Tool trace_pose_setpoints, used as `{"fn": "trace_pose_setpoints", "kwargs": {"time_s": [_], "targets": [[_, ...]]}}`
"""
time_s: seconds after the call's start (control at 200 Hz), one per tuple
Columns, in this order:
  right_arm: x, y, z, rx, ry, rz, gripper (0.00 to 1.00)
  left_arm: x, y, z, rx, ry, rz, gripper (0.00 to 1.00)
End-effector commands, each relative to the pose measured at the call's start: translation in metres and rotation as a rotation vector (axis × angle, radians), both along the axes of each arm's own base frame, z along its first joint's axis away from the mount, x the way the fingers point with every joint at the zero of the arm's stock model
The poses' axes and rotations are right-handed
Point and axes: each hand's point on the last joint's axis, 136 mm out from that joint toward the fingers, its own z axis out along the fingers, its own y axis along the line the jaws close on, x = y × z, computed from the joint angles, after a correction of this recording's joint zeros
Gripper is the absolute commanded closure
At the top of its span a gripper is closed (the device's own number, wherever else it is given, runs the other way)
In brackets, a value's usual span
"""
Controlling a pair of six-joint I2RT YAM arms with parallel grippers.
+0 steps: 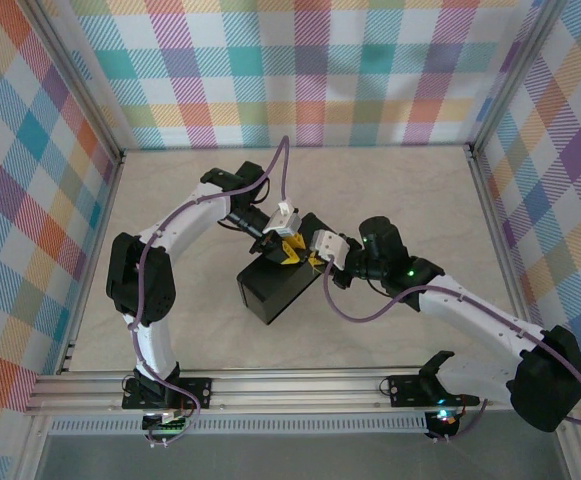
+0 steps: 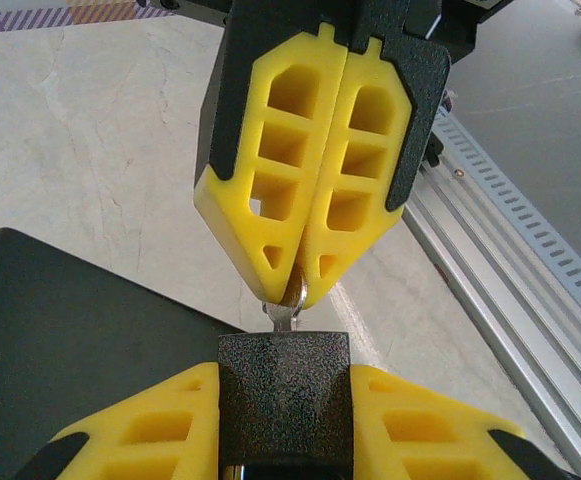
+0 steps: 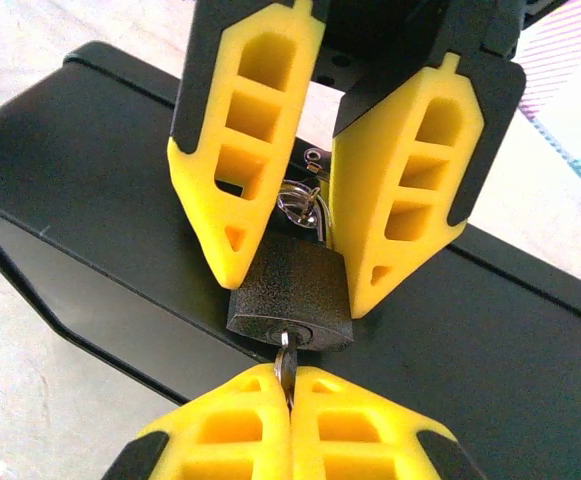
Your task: Unlock a padlock with a key
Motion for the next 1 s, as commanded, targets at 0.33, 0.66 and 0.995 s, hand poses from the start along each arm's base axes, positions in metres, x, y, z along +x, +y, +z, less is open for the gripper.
{"fn": "trace_pose_setpoints", "kwargs": {"time_s": [0.33, 0.66, 0.995], "targets": [[0.005, 0.019, 0.026, 0.249, 0.444, -0.154, 1.0, -0.012, -0.008, 0.006, -0.037, -0.014, -0.024, 0.82], [0.014, -0.003, 0.016, 0.25, 0.563, -0.302, 1.0, -0.007, -0.008, 0.015, -0.024, -0.076, -0.004, 0.7], [0.019, -0.009, 0.004, 0.219, 0.594, -0.334, 1.0, 0.007, 0.009, 0.049, -0.088, -0.131, 0.062, 0.65]]}}
